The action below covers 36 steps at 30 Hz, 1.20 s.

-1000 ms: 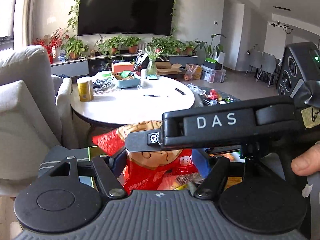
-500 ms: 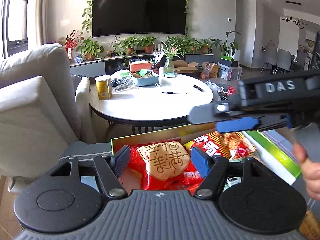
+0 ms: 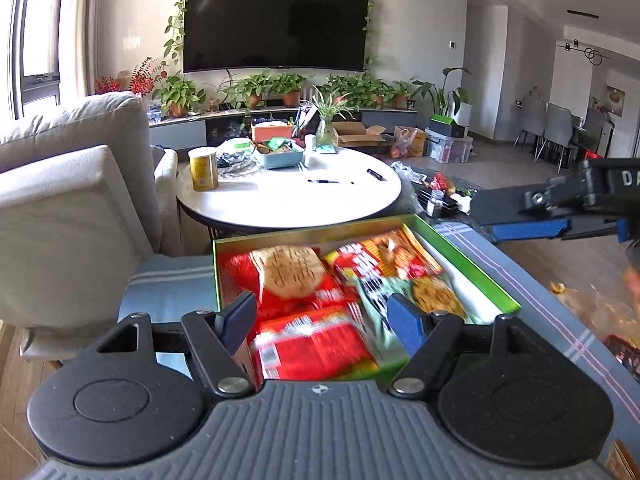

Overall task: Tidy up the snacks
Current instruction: 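Move the right gripper back toward the loose snacks beside the box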

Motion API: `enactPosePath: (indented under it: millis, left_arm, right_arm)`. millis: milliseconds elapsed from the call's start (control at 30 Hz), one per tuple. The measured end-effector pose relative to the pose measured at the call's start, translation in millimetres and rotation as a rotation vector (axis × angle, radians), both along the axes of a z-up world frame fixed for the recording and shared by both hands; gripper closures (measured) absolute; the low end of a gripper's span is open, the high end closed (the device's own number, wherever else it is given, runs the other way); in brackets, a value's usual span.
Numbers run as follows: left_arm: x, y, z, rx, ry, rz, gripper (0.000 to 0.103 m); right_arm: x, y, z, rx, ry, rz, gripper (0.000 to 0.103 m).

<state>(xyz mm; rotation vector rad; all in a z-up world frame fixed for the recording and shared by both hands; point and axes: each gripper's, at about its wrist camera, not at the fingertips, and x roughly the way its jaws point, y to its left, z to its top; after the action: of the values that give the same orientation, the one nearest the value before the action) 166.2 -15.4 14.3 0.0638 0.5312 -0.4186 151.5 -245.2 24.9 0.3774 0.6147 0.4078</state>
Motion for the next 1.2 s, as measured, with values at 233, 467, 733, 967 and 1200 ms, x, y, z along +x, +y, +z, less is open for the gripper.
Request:
enactPosePath:
  millis: [233, 467, 733, 967, 1200]
  left_arm:
    - [-32.4, -0.6, -20.1, 0.011, 0.071, -0.027, 0.033]
    - [-58.3, 4.2, -43.7, 0.083, 0.133, -0.054, 0.033]
    - [-78.4, 13.6, -65.0, 0.157, 0.176, -0.084, 0.033]
    - [-80.3, 2.2, -75.6, 0.237, 0.175, -0.125, 0.033]
    - [-71.2, -16.2, -84.0, 0.290, 0.174, -0.149, 0.033]
  right_arm:
    - [-32.6, 3.4, -13.0, -0.049, 0.007, 0.032, 0.041]
    - [-53.9, 12.3, -45.2, -0.088, 0.099, 0.097, 0.040]
    - [-71.2, 18.5, -69.1, -0.197, 0.158, 0.113, 0.035]
    - [-79.4, 16.7, -74.2, -0.190, 0.164, 0.110, 0.033]
    - [-78.7, 16.4, -80.5, -0.190, 0.185, 0.106, 0.033]
